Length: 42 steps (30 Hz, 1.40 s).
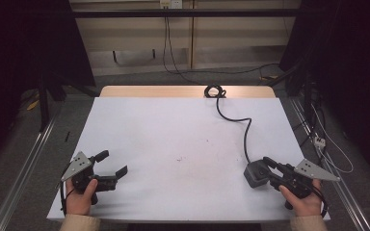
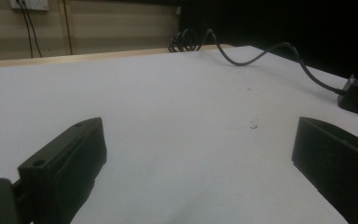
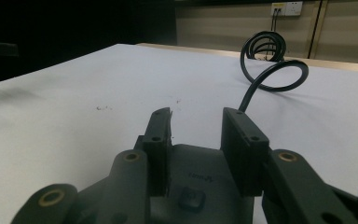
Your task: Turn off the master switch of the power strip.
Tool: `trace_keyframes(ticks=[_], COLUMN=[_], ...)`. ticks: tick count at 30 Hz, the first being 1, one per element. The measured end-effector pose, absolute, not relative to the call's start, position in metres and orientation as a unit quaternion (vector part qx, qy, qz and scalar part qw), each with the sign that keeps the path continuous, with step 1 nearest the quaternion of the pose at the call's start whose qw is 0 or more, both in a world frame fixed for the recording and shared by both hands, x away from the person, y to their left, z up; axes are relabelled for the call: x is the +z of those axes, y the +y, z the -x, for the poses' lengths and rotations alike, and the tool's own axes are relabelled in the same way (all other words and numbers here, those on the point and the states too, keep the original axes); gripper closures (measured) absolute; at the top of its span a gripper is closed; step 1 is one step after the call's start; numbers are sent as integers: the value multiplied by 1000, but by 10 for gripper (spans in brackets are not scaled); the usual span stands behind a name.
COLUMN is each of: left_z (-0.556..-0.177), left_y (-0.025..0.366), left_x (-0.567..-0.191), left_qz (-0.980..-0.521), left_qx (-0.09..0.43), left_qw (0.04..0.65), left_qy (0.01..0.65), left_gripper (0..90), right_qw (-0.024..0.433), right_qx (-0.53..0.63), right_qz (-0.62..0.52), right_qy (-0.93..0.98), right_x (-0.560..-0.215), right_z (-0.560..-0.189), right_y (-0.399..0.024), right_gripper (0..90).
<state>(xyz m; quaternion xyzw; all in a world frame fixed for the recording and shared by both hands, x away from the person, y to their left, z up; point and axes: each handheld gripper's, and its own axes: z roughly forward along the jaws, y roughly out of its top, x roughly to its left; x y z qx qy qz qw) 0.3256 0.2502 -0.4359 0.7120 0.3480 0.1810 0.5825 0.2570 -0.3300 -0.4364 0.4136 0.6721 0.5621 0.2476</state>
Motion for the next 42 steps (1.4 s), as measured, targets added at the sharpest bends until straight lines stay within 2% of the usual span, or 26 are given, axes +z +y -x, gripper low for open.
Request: trace_keyframes(ticks=[22, 29, 42], left_z=[-326, -326, -326], left_y=[250, 250, 250], left_x=[-436, -436, -436], left_qz=[-713, -712, -712], left_qx=[180, 180, 180], left_qw=[582, 583, 584], left_qy=[348, 348, 346], left_gripper=[26, 26, 26], right_qw=[256, 260, 272], right_qx=[567, 567, 566], right_qz=[-419, -415, -406], right_qy=[661, 663, 664], right_x=[-437, -438, -438], right_z=[-260, -261, -264], right_y=[-328, -326, -322], right_gripper=[376, 264, 183])
